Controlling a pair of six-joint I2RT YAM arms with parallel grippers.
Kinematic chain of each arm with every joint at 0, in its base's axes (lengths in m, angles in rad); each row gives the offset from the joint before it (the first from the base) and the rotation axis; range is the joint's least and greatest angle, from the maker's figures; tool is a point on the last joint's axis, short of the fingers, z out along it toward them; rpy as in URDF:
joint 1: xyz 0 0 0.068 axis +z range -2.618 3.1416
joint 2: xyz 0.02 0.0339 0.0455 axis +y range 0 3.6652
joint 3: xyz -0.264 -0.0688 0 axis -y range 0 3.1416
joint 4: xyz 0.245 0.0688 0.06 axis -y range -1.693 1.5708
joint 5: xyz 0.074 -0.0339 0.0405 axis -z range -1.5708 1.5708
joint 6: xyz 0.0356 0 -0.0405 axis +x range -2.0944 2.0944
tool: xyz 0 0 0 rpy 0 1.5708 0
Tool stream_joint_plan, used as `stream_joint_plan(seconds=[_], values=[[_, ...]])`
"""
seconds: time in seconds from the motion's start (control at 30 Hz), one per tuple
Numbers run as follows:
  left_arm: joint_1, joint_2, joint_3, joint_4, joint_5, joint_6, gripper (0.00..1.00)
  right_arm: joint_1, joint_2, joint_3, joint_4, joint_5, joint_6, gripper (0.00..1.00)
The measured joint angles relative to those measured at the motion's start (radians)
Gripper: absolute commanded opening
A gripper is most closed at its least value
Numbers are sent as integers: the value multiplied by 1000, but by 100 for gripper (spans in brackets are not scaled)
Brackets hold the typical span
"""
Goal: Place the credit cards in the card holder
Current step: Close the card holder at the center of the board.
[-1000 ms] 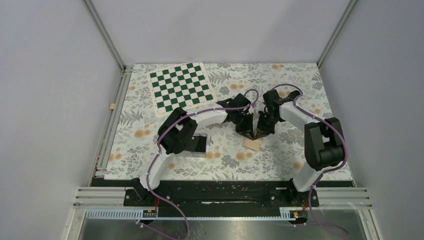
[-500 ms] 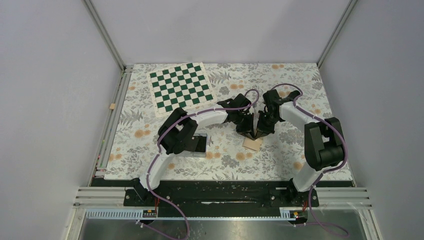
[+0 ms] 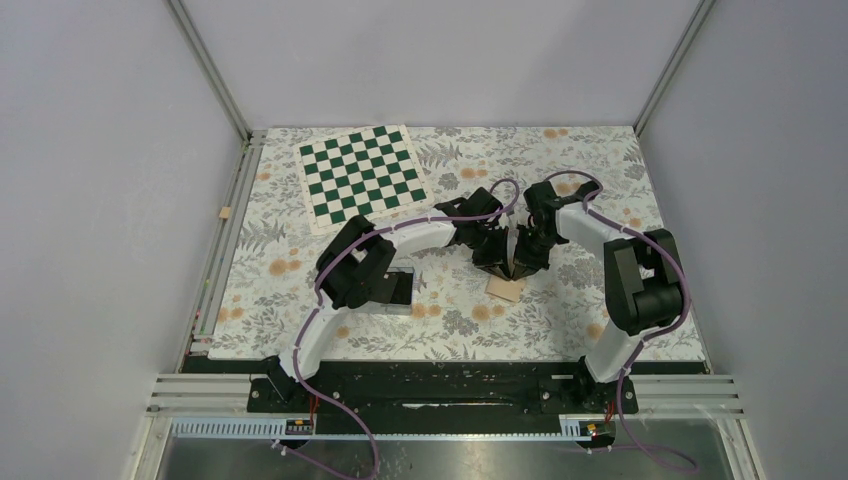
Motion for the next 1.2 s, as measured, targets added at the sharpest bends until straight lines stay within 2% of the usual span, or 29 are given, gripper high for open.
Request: stream_joint_plan(seconds=[0.2,0.5,0.7,0.93,1.2], values=[[0,0,0,0,0,1,0,1,9,12,-14,9,14,0],[0,0,0,-2,6,-3,0,52,51,67,-66,130,35,0],[0,0,0,-4,9,-3,0,60,46,56,-55,140,43,0],[0,0,-3,-5,10,-10,0,61,-10,7,-15,135,41,0],[4,-1,-22,17,23,-23,0,37,-204,-79,51,44,43,0]])
